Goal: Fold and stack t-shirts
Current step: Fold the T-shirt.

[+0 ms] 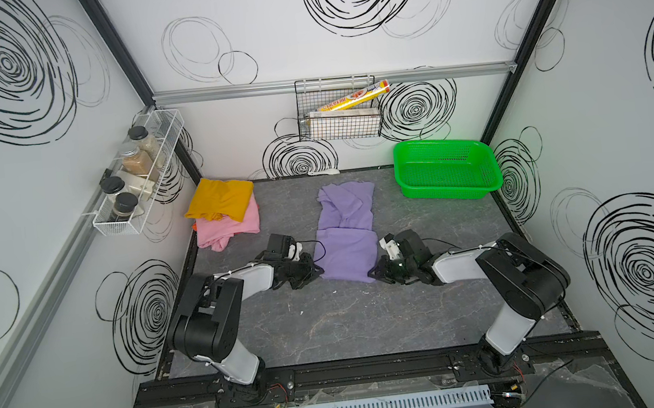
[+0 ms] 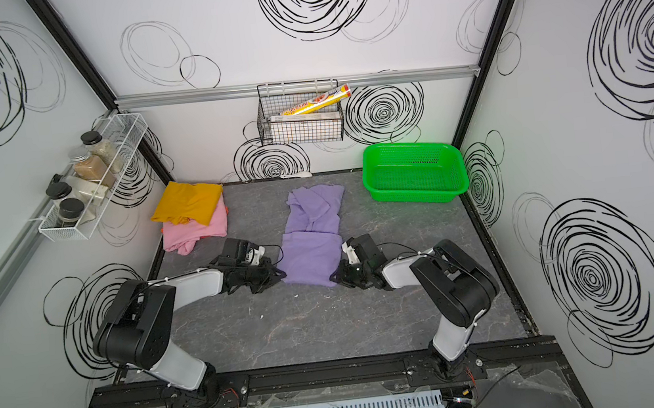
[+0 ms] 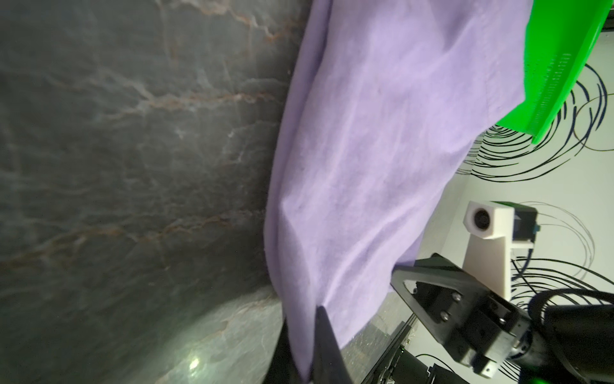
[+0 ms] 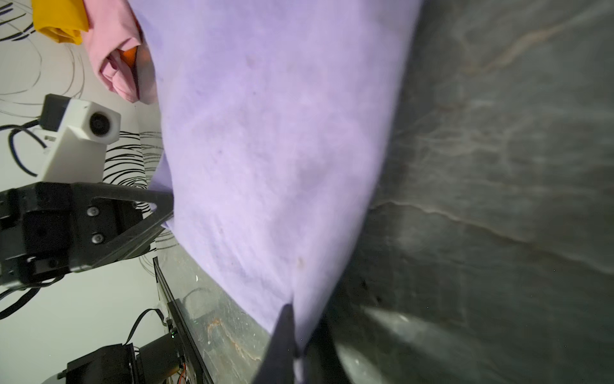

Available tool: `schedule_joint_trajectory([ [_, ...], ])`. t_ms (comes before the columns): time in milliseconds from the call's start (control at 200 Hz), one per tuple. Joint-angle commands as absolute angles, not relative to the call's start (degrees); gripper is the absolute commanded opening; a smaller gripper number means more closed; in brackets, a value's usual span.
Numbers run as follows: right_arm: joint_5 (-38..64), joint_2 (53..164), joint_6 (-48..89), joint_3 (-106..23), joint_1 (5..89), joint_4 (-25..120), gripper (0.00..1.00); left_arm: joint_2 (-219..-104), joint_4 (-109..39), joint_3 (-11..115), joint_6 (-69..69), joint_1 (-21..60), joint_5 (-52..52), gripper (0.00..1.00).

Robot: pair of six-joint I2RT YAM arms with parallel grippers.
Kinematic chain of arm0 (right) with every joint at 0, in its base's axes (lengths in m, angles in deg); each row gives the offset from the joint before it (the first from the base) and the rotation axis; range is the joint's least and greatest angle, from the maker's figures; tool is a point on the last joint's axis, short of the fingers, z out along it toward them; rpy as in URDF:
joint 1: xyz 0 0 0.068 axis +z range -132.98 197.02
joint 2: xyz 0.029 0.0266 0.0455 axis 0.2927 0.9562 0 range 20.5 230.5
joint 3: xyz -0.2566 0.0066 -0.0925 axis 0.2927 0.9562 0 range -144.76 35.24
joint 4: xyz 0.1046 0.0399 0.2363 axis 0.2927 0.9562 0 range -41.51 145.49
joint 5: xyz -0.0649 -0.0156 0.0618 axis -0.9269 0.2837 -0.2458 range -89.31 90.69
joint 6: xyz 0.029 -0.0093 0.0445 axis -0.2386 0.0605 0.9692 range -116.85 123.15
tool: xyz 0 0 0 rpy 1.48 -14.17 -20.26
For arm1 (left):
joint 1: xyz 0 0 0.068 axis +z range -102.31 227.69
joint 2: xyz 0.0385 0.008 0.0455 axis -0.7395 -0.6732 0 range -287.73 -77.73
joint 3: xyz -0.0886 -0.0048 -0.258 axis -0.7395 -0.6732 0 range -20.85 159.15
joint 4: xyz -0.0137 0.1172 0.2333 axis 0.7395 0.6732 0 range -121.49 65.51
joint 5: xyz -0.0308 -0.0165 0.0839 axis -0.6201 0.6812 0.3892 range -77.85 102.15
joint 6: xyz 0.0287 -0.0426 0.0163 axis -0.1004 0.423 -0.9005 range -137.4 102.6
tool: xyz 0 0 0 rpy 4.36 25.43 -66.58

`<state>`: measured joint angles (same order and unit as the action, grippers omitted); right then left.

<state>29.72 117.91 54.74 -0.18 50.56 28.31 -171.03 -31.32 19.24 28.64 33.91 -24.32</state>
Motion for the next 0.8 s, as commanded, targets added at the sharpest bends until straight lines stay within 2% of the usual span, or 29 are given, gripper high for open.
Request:
schedule_joint_trajectory([
  [0,30.3,117.4,54.4,0.0,50.8,28.2,0.0,-169.9,-31.0,20.6,28.3,33.5,-25.6,0.0],
  [225,25.8,111.2,47.7,-5.8,50.8,44.8,0.0,-167.7,-30.0,20.8,29.6,32.8,-25.4,0.0],
  [441,22.3,104.1,44.3,-10.6,50.8,61.0,0.0,-158.7,-25.3,18.4,32.3,29.9,-22.0,0.0],
  [616,20.4,96.1,42.5,-12.0,50.8,72.2,0.0,-149.0,-22.1,15.4,38.6,21.9,-16.4,0.0],
  [796,21.8,85.3,41.3,-9.7,50.8,82.0,0.0,-136.2,-16.6,14.0,49.7,10.6,-5.9,0.0],
])
